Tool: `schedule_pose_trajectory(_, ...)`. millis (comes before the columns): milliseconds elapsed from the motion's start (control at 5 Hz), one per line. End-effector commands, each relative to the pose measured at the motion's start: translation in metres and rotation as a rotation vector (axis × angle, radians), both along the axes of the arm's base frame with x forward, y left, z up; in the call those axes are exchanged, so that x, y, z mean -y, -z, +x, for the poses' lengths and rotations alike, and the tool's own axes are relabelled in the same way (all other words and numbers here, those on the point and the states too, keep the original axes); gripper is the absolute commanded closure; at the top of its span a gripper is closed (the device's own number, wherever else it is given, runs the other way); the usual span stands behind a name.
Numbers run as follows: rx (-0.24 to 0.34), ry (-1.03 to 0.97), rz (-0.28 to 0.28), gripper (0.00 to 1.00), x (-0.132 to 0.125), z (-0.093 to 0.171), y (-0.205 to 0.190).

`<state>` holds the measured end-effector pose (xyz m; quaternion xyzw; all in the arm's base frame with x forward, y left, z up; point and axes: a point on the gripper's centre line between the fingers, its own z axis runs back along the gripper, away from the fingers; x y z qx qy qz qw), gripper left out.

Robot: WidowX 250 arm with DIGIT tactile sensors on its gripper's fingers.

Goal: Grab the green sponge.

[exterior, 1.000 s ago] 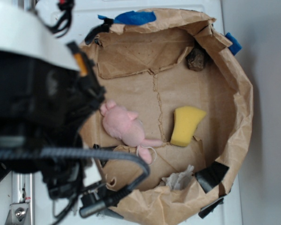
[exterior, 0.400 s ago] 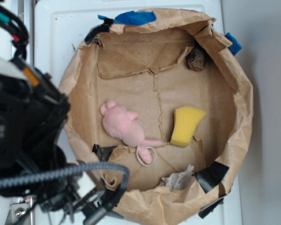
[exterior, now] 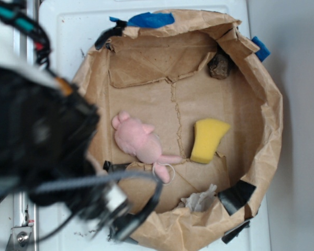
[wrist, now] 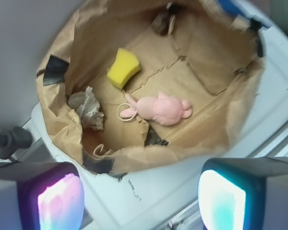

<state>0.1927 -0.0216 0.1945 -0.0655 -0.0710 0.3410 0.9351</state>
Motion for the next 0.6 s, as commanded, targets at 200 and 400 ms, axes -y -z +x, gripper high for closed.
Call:
schedule_pose_trajectory(200, 0.005, -0.063, 0.061, 0.00, -0.054, 0.079, 0.049)
schedule_pose_trajectory(400, 0.056, -0.102, 0.066, 0.00, -0.045, 0.087, 0.060)
